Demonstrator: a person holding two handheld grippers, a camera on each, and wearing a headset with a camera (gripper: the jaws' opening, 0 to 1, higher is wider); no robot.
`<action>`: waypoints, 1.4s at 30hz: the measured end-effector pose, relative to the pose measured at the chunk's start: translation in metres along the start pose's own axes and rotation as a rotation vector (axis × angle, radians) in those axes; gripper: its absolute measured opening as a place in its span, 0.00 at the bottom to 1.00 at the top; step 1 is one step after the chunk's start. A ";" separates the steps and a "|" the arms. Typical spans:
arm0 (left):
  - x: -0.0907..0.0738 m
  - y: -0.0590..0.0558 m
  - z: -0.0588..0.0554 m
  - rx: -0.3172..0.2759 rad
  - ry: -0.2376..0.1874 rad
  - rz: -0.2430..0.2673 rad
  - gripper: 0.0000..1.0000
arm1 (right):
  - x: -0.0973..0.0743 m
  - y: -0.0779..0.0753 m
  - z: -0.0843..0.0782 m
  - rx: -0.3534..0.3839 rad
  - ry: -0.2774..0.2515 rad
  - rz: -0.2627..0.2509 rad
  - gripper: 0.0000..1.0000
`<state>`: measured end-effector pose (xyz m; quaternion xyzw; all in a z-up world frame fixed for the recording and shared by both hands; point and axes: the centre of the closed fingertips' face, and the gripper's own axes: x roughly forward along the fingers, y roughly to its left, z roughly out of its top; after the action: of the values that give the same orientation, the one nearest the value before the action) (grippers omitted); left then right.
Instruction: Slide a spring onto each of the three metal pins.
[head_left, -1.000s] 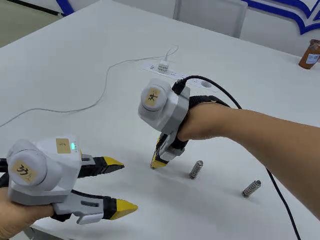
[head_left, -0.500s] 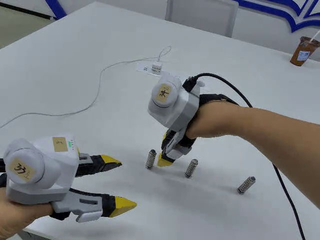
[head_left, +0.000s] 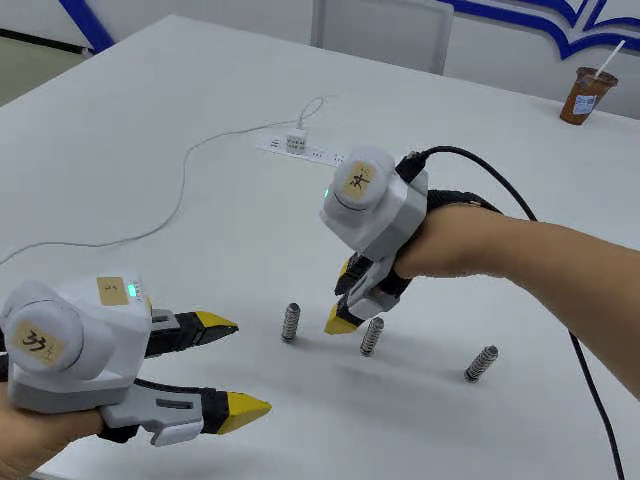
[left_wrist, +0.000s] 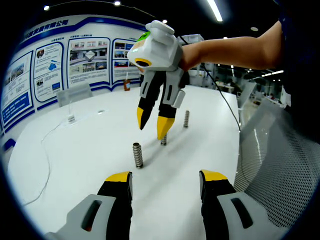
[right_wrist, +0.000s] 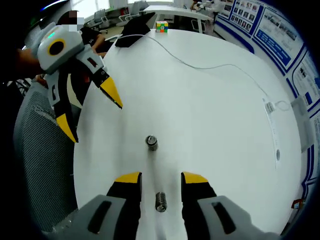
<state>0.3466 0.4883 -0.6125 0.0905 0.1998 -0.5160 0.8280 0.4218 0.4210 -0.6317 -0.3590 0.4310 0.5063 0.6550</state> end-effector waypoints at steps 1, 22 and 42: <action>0.001 0.000 0.001 0.001 0.000 0.000 0.55 | -0.002 0.000 -0.002 0.006 -0.005 -0.004 0.33; 0.005 -0.002 0.004 0.005 0.009 -0.012 0.56 | -0.025 -0.003 -0.038 0.141 -0.116 -0.069 0.40; 0.007 0.003 0.010 0.017 0.009 -0.017 0.57 | -0.052 -0.007 -0.081 0.252 -0.187 -0.155 0.45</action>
<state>0.3547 0.4803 -0.6067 0.0983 0.1998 -0.5241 0.8220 0.4057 0.3271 -0.6131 -0.2576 0.3994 0.4275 0.7690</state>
